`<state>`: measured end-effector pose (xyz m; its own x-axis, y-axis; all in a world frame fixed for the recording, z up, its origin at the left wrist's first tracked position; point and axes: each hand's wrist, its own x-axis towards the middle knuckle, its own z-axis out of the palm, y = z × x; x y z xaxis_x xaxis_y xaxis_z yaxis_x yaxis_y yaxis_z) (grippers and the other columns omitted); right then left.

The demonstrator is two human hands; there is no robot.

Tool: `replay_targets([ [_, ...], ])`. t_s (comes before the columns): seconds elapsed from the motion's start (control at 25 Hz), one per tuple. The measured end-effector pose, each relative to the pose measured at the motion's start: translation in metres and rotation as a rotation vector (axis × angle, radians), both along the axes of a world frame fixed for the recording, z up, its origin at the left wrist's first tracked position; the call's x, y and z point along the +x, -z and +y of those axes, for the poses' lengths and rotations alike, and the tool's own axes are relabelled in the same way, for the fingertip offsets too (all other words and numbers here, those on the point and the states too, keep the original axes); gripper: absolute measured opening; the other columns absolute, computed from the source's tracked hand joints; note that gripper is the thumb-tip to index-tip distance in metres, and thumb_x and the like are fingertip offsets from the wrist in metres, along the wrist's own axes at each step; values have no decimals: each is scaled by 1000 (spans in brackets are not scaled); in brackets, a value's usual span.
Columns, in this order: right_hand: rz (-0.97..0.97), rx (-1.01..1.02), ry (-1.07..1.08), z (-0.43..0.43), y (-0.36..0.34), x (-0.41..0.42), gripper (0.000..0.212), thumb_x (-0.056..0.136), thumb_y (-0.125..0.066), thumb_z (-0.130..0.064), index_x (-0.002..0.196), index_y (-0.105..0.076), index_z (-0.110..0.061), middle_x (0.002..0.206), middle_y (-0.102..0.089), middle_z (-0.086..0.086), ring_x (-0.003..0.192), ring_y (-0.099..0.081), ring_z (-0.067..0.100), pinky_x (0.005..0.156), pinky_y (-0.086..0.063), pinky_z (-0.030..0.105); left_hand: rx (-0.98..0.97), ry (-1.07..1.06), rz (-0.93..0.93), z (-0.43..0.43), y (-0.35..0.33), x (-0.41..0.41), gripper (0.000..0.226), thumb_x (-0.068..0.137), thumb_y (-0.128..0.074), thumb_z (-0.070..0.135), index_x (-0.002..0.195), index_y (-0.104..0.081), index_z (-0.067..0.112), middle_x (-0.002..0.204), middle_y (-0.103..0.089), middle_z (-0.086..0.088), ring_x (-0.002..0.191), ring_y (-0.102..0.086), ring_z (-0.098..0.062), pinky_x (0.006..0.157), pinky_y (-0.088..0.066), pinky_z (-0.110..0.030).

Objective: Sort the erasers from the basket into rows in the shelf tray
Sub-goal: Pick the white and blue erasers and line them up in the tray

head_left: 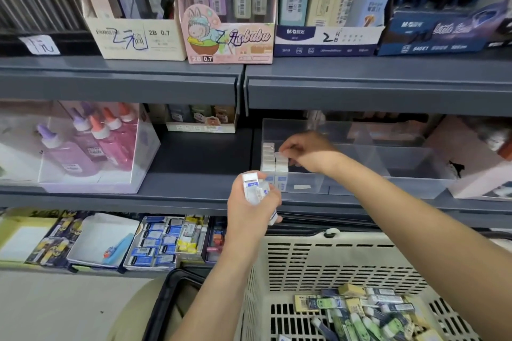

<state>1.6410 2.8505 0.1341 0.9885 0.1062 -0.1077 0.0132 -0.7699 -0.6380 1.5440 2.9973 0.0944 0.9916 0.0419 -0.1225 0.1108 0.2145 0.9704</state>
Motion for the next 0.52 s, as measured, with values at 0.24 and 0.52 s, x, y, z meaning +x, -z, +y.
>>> replay_targets([
  [0.24, -245, -85, -5, -2, -15, -33, 19, 91, -55, -25, 107, -65, -21, 104, -68, -4, 92, -60, 11, 75, -38, 14, -306, 82, 140, 0, -12, 0, 35, 79, -71, 12, 109, -57, 20, 94, -72, -2, 87, -70, -17, 57, -54, -29],
  [0.52, -175, 65, -100, 6, -15, -100, 21, 74, -68, -49, 75, -68, -28, 68, -59, -14, 61, -50, -7, 57, -38, 10, -712, 242, 240, 2, -18, -4, 31, 73, -64, 12, 103, -57, 7, 101, -70, -15, 91, -69, -30, 69, -57, -43],
])
